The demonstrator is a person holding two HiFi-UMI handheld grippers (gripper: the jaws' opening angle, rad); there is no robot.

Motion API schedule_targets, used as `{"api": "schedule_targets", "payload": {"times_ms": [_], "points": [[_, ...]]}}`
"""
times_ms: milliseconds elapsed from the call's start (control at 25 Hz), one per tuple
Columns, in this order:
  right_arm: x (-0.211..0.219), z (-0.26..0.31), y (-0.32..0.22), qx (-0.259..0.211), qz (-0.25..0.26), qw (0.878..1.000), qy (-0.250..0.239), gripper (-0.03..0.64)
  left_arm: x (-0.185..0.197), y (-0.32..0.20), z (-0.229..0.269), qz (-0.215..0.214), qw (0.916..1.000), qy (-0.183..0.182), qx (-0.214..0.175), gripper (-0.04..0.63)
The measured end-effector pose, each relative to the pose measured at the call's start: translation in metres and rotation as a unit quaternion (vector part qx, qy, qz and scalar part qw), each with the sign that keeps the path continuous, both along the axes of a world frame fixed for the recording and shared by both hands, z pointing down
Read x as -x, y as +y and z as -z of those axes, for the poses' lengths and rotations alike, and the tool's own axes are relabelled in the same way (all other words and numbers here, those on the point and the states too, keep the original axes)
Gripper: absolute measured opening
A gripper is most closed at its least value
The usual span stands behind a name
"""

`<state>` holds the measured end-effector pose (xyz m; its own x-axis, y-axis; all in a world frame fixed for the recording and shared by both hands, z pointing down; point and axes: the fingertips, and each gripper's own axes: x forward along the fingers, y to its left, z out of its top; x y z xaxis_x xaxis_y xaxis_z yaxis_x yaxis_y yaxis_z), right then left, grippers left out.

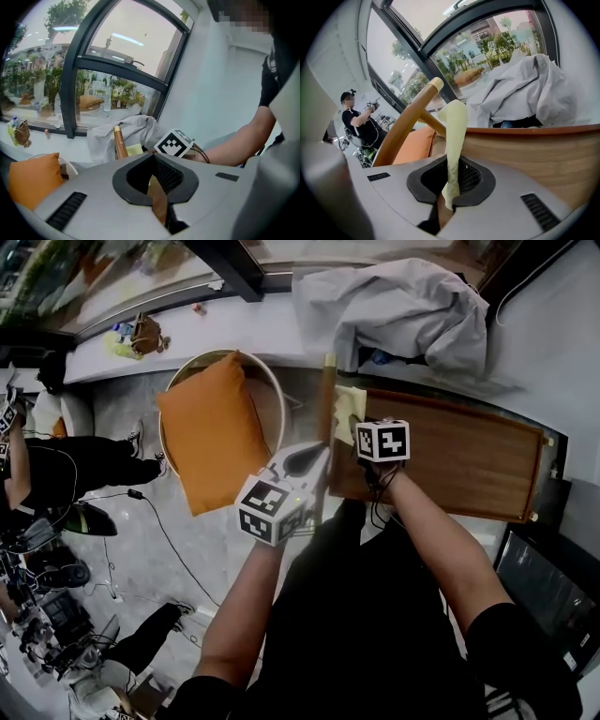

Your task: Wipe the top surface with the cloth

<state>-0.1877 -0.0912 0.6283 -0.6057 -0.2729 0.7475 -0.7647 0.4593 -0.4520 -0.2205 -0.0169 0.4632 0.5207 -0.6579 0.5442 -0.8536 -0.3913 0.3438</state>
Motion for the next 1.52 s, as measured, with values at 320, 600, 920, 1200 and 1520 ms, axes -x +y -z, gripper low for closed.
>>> {"api": "schedule_targets", "payload": {"times_ms": [320,600,920,1200,1520], "points": [[-0.026,-0.027,-0.001,0.016,-0.009,0.999,0.046,0.032,-0.011,0.001,0.000,-0.009,1.0000,0.002,0.001,0.011],[-0.073,-0.031,-0.007,0.022,-0.031,0.997,0.066,0.032,-0.038,-0.005,-0.006,-0.020,0.9997,0.002,0.012,0.012],[-0.144,-0.030,-0.016,0.023,-0.063,0.994,0.081,0.032,-0.085,-0.012,-0.015,-0.044,0.9987,0.002,0.024,0.012],[-0.221,-0.032,-0.018,0.025,-0.096,0.990,0.095,0.032,-0.139,-0.022,-0.027,-0.069,0.9970,0.002,0.036,0.012],[-0.305,-0.034,-0.025,0.026,-0.135,0.984,0.110,0.032,-0.197,-0.028,-0.037,-0.098,0.9940,0.005,0.047,0.012]]}}
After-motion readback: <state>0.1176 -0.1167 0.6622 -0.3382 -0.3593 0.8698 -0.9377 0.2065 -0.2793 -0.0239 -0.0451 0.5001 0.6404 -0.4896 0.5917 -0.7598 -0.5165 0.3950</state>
